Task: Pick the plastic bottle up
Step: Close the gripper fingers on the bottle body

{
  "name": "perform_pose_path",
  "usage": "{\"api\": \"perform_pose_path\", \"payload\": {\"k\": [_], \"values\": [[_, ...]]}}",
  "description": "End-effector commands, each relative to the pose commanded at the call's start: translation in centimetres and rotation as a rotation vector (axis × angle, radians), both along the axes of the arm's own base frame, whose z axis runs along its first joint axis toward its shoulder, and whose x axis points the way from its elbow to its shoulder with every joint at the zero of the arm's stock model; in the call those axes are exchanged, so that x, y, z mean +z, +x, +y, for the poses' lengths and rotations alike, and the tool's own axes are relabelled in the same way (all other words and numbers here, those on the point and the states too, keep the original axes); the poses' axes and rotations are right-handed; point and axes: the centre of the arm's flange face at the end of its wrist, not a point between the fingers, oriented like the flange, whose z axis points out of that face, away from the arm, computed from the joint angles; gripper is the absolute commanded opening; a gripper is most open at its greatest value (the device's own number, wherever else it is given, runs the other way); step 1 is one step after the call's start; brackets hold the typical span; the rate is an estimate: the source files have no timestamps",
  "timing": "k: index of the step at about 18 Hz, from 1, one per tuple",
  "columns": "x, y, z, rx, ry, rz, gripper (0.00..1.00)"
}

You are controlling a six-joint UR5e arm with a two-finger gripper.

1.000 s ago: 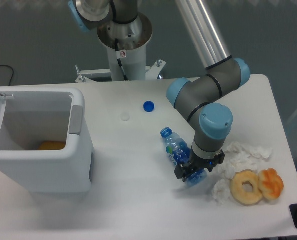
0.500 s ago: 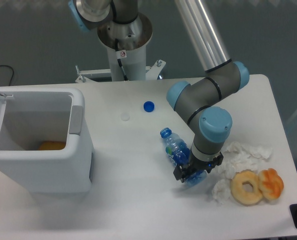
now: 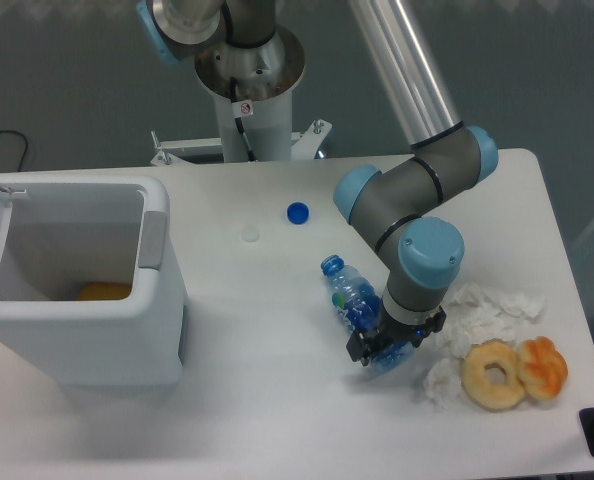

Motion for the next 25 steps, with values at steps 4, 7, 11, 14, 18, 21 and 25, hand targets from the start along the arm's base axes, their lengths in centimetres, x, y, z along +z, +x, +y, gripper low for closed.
{"api": "perform_pose_path", "payload": {"k": [4,7,11,14,18,21,25], "values": [[0.2,0.0,0.0,0.000,0.002,0.004,0.85],[0.2,0.1,0.1,-0.002,0.002,0.004,0.85],[0.5,0.1,0.1,-0.002,0.005,0.008,0.85],[1.0,0.1,0.1,-0.002,0.008,0.013,0.85],[2.5,0.2,0.2,-0.005,0.020,0.032,0.85],[3.9,0.8,0.4,-0.011,0.034,0.048,0.85],[4.6,1.0,0.5,-0.015,0.044,0.052,0.79]]}}
